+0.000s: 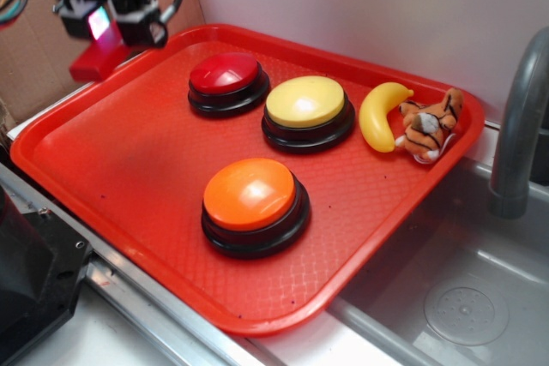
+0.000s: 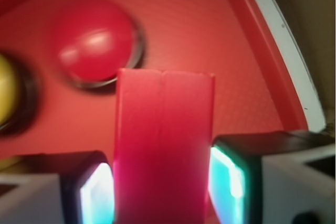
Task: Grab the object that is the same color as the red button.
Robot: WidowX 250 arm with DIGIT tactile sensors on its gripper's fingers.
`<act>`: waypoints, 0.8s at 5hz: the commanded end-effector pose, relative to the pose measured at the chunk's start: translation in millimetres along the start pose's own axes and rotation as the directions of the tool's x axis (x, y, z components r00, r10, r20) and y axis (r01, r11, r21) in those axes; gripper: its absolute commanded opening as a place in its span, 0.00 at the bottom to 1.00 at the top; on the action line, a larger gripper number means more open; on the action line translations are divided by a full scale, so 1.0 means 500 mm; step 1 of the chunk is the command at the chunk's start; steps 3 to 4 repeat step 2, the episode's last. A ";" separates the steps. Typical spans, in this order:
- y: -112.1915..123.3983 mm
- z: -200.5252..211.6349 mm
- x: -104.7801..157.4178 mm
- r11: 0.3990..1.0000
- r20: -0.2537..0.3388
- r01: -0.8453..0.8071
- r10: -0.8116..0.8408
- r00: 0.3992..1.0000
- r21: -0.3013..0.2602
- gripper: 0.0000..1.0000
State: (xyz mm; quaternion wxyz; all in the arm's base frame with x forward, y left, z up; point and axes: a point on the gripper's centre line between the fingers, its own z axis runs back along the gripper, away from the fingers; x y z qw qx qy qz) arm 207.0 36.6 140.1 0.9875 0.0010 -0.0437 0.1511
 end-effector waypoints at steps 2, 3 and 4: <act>-0.078 0.124 -0.014 0.990 0.102 0.122 -0.114 0.988 -0.075 0.00; -0.078 0.124 -0.014 0.990 0.102 0.122 -0.114 0.988 -0.075 0.00; -0.078 0.124 -0.014 0.990 0.102 0.122 -0.114 0.988 -0.075 0.00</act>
